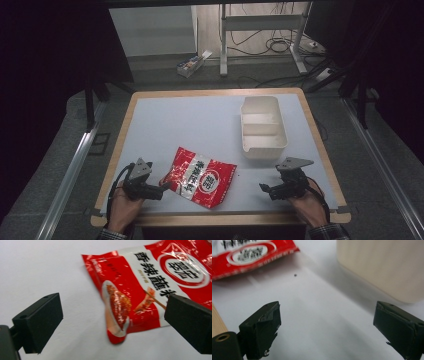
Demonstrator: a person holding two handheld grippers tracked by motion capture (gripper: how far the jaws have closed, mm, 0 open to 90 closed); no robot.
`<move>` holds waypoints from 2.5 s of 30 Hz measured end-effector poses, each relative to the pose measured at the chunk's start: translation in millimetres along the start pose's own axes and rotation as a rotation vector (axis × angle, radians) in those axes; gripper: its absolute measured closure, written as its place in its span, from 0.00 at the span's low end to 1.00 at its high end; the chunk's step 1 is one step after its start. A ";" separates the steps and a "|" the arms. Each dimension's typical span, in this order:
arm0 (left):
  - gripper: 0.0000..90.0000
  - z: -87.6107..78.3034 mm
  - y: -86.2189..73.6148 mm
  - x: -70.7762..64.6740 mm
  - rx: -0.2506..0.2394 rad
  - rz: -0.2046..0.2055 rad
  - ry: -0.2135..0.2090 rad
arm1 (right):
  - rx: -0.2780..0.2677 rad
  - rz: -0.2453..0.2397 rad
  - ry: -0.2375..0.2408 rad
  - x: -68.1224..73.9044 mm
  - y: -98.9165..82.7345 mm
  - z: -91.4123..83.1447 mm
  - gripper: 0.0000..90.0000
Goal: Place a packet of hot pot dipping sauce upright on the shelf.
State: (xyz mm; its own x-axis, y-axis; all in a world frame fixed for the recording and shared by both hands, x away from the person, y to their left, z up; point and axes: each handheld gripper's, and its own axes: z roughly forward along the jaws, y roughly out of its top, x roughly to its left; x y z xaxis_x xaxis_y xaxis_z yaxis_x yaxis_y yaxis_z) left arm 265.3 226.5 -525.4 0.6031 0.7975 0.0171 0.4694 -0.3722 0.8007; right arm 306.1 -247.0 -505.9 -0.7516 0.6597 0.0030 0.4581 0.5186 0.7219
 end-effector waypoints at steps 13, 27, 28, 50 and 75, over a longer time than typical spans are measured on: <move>0.00 3.2 3.2 -6.9 0.030 -0.006 -0.001 | 0.007 -0.011 0.005 0.8 -0.6 3.8 0.08; 0.35 -7.3 9.8 -25.1 -0.049 0.041 -0.159 | 0.005 -0.014 0.002 1.4 -0.4 3.8 0.08; 0.41 -7.6 10.3 -28.2 -0.055 0.050 -0.183 | 0.006 -0.014 0.003 1.5 -0.5 4.0 0.08; 1.00 32.4 16.9 -101.9 0.037 0.160 -0.583 | 0.017 -0.029 0.005 3.1 -0.1 5.0 0.09; 1.00 62.6 27.9 -123.8 0.113 0.253 -0.512 | 0.027 -0.041 0.016 4.7 0.1 7.2 0.09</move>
State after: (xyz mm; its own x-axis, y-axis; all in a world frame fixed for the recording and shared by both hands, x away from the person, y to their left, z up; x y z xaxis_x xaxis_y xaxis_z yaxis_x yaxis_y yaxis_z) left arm 244.1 87.7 -542.7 0.9273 0.3565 -0.1140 0.3186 -0.5920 0.7403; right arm 306.0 -240.0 -510.8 -0.7775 0.6287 -0.0148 0.4392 0.5597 0.7028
